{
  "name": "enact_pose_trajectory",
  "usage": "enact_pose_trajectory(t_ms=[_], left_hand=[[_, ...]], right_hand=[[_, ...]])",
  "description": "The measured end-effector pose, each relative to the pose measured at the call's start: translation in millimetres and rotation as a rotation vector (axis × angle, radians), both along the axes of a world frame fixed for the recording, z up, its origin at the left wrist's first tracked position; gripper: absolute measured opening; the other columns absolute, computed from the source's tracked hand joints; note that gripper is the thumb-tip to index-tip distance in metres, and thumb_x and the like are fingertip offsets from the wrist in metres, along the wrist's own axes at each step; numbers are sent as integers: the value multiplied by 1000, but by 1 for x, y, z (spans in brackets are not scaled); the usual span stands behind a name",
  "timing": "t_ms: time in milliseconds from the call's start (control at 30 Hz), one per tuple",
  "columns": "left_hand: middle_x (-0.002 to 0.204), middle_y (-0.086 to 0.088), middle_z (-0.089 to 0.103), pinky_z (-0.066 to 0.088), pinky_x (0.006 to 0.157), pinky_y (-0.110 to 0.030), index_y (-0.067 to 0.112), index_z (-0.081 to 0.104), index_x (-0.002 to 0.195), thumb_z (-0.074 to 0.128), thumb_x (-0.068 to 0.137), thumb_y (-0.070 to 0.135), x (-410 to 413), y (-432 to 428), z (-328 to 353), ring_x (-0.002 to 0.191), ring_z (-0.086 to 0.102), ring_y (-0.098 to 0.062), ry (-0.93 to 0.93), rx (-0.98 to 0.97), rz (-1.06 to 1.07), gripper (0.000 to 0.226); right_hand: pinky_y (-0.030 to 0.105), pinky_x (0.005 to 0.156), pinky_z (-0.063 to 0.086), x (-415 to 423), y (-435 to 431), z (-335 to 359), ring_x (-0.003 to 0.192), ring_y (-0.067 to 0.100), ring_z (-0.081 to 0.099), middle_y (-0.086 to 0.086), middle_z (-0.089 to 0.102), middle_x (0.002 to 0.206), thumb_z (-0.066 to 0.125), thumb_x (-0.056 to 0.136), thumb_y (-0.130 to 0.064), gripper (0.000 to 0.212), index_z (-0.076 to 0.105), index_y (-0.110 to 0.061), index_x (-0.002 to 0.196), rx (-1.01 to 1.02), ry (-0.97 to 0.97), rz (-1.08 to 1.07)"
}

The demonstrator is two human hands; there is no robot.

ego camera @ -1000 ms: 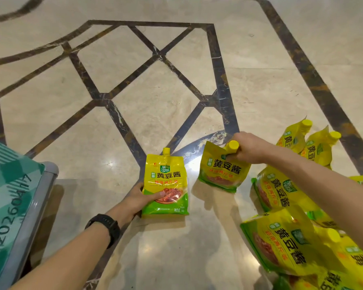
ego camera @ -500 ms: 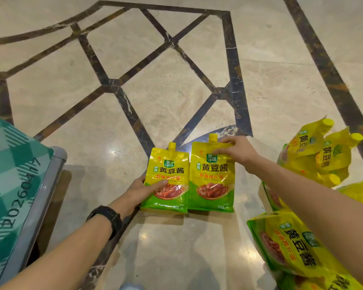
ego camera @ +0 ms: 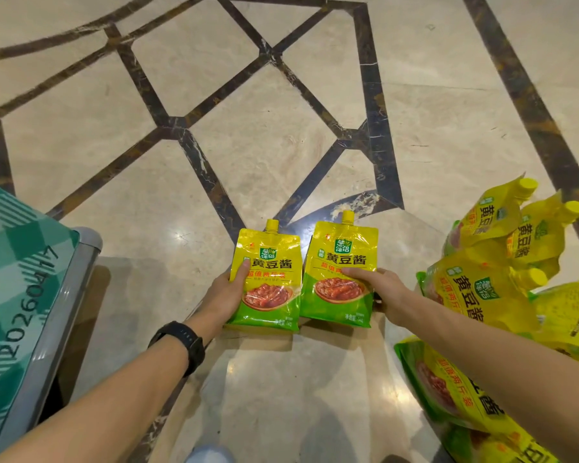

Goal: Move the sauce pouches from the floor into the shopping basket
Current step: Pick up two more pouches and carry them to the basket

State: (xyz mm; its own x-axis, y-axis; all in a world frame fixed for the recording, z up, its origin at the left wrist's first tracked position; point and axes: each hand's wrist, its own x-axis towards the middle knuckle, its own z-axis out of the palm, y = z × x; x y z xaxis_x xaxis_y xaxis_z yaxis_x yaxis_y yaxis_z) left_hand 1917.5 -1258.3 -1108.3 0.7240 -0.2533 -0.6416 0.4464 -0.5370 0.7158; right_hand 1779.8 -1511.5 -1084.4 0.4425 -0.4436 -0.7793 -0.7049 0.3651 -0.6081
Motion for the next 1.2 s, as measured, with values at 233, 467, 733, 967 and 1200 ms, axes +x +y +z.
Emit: enact_pose_trajectory(t_ms=[233,467,733,967,1200], left_hand=[[111,-13,72,52,91,-38,14,67,122,33,99,64,2,-2,-2,98,68,-30,-48,104,-38,65],[89,2,73,53,67,-27,22,67,108,64,89,56,1,-2,10,79,71,-15,102,-38,24,38],[106,-4,77,60,86,-42,18,66,121,94,44,58,4,9,2,92,76,-22,145,-110,-4,91],[108,-6,77,61,73,-35,18,63,128,95,52,45,-1,11,3,93,76,-25,235,-197,21,86],[112,-4,76,59,89,-44,21,57,133,100,29,53,-1,15,4,99,75,-23,244,-211,-19,117]], right_hand=[[30,63,55,-5,7,-8,87,20,73,4,74,108,89,65,-26,68,54,-19,123,58,-135,8],[46,83,59,-1,7,-13,95,29,73,7,75,108,91,55,-24,80,56,-18,127,134,-167,-7],[47,82,59,-4,6,-17,98,32,72,11,74,111,95,50,-28,88,57,-14,128,182,-212,-9],[44,81,60,-14,8,-17,96,31,72,13,73,113,81,73,-12,61,56,-17,128,310,-179,138],[47,86,58,-13,13,-19,98,34,71,13,74,111,83,65,-16,69,57,-13,129,261,-214,89]])
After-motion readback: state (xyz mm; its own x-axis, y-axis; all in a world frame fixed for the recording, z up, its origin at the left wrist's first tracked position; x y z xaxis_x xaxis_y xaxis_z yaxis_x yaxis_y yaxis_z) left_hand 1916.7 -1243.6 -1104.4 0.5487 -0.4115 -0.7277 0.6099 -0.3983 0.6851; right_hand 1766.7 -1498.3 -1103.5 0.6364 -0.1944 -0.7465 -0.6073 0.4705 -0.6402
